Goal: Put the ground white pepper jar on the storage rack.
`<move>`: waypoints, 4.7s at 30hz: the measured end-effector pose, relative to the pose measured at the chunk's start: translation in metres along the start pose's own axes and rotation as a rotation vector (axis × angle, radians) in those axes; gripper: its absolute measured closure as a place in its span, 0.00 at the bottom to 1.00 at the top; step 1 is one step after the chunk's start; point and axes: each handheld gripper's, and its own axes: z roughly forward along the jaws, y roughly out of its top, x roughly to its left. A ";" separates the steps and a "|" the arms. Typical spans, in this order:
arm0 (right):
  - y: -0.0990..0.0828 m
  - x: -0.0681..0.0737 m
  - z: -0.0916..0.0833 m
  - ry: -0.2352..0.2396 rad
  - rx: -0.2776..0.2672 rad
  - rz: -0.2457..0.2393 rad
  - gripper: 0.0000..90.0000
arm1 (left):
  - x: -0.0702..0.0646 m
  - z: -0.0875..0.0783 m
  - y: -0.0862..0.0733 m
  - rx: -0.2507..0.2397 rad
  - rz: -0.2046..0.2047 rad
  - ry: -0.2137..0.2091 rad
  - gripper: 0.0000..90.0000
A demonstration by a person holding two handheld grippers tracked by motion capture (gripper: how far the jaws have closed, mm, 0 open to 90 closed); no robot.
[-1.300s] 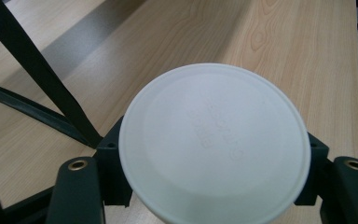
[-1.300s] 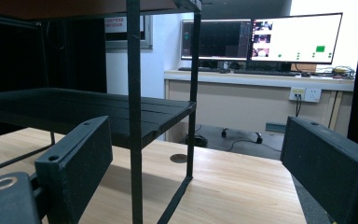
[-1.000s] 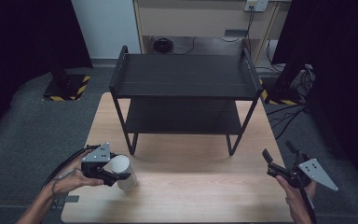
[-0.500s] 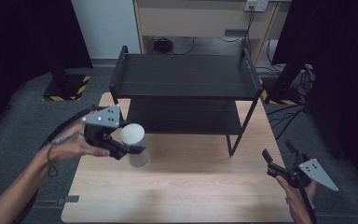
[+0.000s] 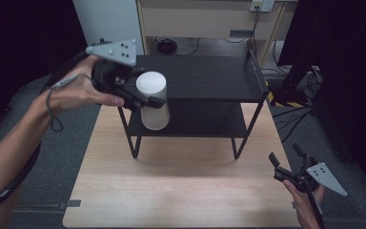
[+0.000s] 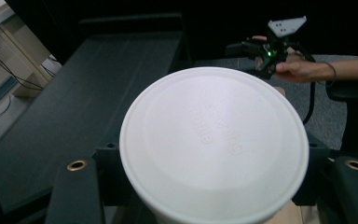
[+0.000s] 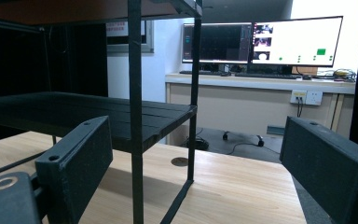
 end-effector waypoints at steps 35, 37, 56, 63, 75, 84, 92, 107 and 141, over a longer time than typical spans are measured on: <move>-0.002 -0.003 -0.002 -0.012 -0.002 0.010 0.10 | 0.082 0.013 0.019 -0.032 -0.180 0.254 0.37; -0.002 -0.003 -0.002 -0.012 -0.001 0.011 0.10 | 0.086 0.014 0.013 -0.038 -0.199 0.270 0.37; -0.002 -0.004 -0.003 -0.019 0.000 0.019 0.11 | 0.105 0.022 -0.021 -0.003 -0.272 0.319 0.37; -0.002 -0.003 -0.002 -0.013 0.003 0.017 0.11 | 0.104 0.023 -0.031 -0.023 -0.277 0.328 0.37; -0.002 -0.003 -0.002 -0.012 -0.001 0.018 0.11 | 0.090 0.013 -0.029 -0.074 -0.247 0.397 0.14; -0.002 -0.002 -0.002 -0.013 0.000 0.017 0.11 | 0.072 -0.016 -0.012 -0.105 -0.198 0.437 0.13; -0.001 -0.001 -0.002 -0.006 -0.005 0.012 0.11 | 0.052 -0.041 0.008 -0.110 -0.135 0.426 0.13; 0.000 0.001 -0.001 -0.001 -0.002 0.009 0.11 | 0.011 -0.078 0.011 -0.124 -0.102 0.453 0.04; 0.000 0.003 0.002 0.000 0.002 0.012 0.11 | -0.057 -0.108 -0.036 -0.125 -0.058 0.380 0.03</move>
